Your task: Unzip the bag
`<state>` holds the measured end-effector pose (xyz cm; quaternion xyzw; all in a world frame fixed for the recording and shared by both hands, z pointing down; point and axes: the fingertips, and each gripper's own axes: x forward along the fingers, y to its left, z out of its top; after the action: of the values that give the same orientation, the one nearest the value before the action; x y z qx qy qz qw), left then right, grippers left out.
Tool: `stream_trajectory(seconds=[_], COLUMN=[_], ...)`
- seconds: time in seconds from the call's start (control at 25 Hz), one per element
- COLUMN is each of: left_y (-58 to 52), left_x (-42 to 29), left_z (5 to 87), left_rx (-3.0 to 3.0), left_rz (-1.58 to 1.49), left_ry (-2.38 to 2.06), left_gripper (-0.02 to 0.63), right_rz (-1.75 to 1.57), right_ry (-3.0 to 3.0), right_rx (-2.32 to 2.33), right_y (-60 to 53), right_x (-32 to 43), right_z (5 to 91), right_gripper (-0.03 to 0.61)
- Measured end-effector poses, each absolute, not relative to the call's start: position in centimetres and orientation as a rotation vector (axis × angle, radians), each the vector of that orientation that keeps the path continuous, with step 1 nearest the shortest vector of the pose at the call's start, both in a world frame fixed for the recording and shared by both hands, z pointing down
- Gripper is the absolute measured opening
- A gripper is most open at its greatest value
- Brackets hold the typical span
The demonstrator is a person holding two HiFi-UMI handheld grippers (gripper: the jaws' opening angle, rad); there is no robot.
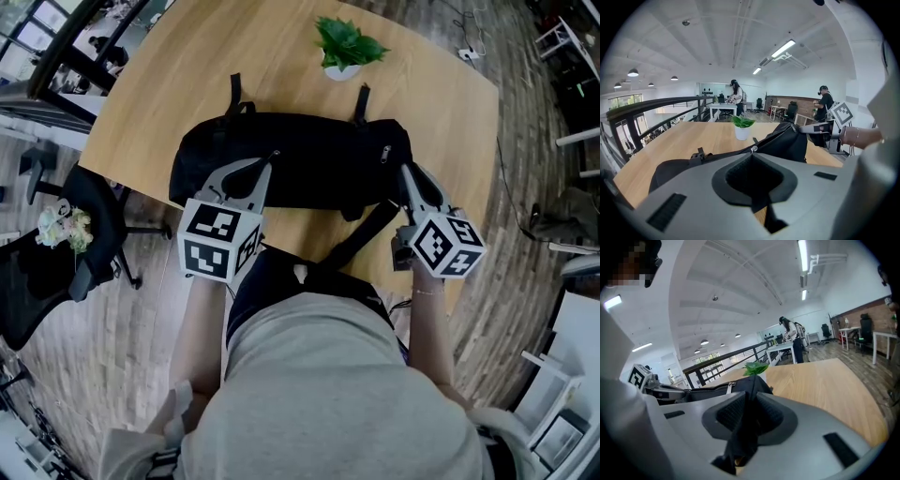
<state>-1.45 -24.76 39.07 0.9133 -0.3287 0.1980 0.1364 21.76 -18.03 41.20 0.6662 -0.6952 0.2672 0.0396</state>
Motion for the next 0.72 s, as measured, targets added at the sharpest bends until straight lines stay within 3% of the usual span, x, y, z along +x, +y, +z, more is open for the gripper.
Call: stream_trajectory(seconds=[0.28,0.72], left_y=[-24.5,-23.9], left_x=[-1.5,-1.4], left_z=[38.9,38.4], left_rx=[2.651,2.676], left_rz=[0.531,0.523], left_ry=[-0.907,-0.889], left_gripper=[0.02,0.02], right_rz=[0.455,0.146], right_ry=[-1.989,-2.189], right_rx=[1.949,1.503], right_y=[-18.3,-21.7], right_x=[20.4,10.5], right_z=[38.1,36.4], right_gripper=[0.11,0.141])
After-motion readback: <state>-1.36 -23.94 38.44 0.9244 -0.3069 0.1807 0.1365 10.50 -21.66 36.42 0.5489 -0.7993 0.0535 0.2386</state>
